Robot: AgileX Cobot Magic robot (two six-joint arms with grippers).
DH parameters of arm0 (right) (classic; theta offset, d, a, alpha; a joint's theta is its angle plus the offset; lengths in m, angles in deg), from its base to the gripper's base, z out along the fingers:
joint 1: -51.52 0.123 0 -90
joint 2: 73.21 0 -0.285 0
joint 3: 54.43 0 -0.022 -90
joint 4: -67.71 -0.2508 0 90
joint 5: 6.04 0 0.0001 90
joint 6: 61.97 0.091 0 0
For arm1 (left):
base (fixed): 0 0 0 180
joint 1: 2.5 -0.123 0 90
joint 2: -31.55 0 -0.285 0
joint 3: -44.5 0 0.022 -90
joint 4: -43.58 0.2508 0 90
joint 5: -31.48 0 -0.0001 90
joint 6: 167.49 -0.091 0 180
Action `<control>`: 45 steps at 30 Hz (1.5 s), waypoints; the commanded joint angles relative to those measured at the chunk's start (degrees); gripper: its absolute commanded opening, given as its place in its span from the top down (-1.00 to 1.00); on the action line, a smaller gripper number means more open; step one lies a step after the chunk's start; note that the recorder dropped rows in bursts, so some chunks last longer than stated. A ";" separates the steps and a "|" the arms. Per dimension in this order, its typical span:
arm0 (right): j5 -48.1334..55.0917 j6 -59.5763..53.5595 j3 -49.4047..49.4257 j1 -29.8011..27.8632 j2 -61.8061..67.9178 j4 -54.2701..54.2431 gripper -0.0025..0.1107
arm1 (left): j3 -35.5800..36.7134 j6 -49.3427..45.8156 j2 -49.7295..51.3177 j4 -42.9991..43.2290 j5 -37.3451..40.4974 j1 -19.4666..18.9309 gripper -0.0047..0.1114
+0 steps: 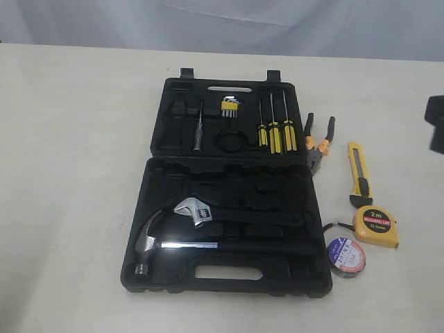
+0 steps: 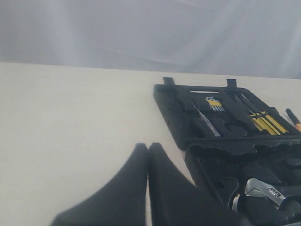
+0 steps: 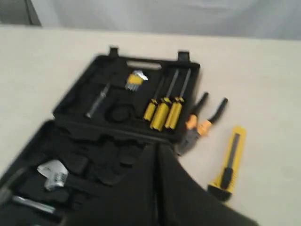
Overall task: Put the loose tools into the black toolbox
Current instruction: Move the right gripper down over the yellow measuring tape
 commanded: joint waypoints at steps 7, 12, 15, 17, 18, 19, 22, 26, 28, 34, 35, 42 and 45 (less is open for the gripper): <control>10.30 -8.22 -9.21 -0.14 25.44 3.77 0.96 | -0.30 -0.02 0.23 -0.47 0.18 0.26 0.92; 9.04 -9.58 -12.75 -2.56 35.90 2.60 0.96 | -0.30 -0.02 0.23 -0.47 0.18 0.26 0.92; 9.63 -15.45 -15.26 -5.18 41.05 -2.29 0.96 | -0.30 -0.02 0.23 -0.47 0.18 0.26 0.92; 10.54 -20.94 -17.45 -6.80 43.65 -7.13 0.96 | -0.30 -0.02 0.23 -0.47 0.18 0.26 0.92; 11.28 -23.03 -18.39 -7.67 45.20 -8.98 0.96 | -0.30 -0.02 0.23 -0.47 0.18 0.26 0.92; 11.74 -24.10 -19.19 -8.18 46.39 -9.66 0.96 | -0.30 -0.02 0.23 -0.47 0.18 0.26 0.92; 12.31 -25.66 -20.48 -9.45 49.08 -10.47 0.88 | -0.30 -0.02 0.23 -0.47 0.18 0.26 0.92; 11.82 -27.08 -20.48 -9.45 51.28 -10.08 0.34 | -0.30 -0.02 0.23 -0.47 0.18 0.26 0.92; 12.04 -27.08 -20.48 -9.45 51.67 -10.08 -0.01 | -0.30 -0.02 0.23 -0.47 0.18 0.26 0.92; 13.39 -24.99 -19.92 -9.45 51.67 -10.08 -0.07 | -0.30 -0.02 0.23 -0.47 0.18 0.26 0.92; 13.65 -24.65 -19.47 -9.45 51.67 -10.08 -0.05 | -0.30 -0.02 0.23 -0.47 0.18 0.26 0.92; 11.36 -21.71 -13.55 -12.97 51.67 -10.10 -0.05 | -0.30 -0.02 0.23 -0.47 0.18 0.26 0.92; 10.94 -20.39 -12.69 -14.68 51.67 -10.47 -0.05 | -0.30 -0.02 0.23 -0.47 0.18 0.26 0.92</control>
